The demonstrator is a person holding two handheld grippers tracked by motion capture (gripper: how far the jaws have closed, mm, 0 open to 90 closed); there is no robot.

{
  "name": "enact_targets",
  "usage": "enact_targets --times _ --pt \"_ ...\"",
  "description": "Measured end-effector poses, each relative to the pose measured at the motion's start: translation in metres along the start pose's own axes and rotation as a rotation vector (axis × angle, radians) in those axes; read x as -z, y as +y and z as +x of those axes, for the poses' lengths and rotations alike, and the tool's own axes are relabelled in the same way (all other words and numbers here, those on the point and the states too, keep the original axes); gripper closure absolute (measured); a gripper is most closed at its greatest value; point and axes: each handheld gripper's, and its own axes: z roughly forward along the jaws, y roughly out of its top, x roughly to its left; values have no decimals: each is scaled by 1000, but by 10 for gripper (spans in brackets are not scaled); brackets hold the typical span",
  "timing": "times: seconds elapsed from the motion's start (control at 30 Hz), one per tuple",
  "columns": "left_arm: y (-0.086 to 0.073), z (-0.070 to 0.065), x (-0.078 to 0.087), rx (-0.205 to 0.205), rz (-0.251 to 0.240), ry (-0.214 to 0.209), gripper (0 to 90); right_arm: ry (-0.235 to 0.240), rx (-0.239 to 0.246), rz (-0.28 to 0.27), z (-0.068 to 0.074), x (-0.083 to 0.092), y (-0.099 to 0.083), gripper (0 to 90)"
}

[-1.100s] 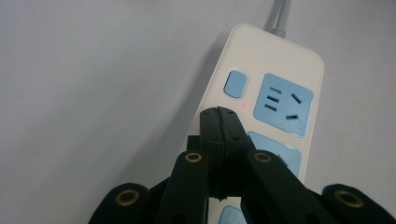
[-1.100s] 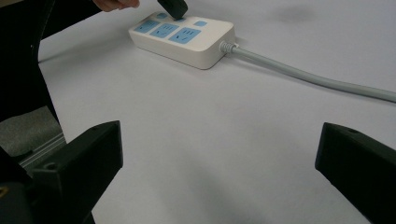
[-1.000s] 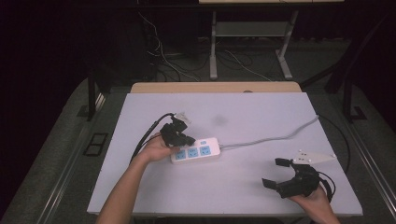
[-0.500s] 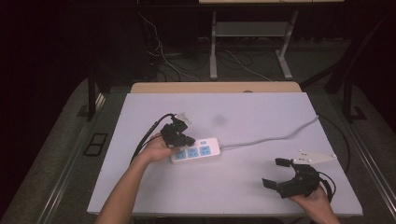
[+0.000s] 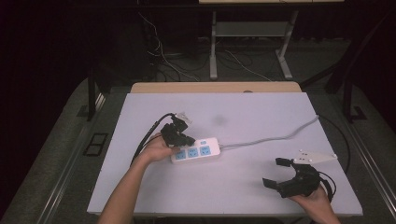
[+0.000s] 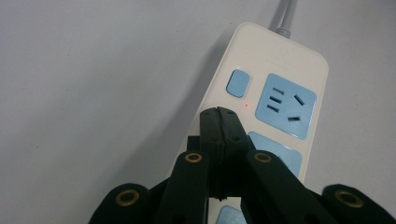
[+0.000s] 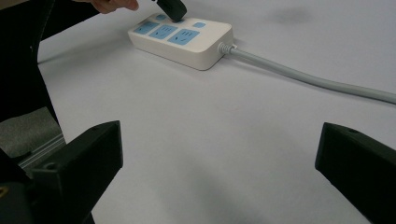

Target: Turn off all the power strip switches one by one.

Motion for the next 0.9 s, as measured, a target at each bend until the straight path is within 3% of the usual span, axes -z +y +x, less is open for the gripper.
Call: enact_targets --times 0.2,0.27,0.4,0.57,0.9 --pt "0 0 1 -16 7 6 893 -3 -2 -4 -1 1 0 7" --pt "0 0 4 -19 -16 -3 893 -4 -5 -6 -1 1 0 7" --pt "-1 -1 7 -37 8 21 892 -7 -8 -9 -2 2 0 7" --pt "-1 -4 9 -54 16 8 892 -10 -5 -13 -2 2 0 7" --pt "9 -10 15 -84 -13 3 892 -10 -6 -15 -2 3 0 7"
